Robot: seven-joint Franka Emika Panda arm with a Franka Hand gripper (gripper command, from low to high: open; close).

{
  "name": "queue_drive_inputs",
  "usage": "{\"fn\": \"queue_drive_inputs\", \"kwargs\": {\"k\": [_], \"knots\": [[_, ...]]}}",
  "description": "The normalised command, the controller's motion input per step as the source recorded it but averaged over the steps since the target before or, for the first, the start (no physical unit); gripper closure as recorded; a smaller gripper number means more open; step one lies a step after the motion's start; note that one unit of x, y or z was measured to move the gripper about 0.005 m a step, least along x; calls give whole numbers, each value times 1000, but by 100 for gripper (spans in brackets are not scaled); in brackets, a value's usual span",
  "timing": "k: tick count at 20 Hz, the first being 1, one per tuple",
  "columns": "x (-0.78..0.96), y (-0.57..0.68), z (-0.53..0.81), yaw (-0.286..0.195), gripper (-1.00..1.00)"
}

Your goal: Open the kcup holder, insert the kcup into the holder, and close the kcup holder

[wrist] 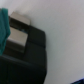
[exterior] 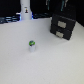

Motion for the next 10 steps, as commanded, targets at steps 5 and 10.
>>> {"fn": "queue_drive_inputs", "kwargs": {"k": [5, 10], "knots": [[-62, 648, -92, -168, -100], [-15, 606, -182, -160, -100]]}}
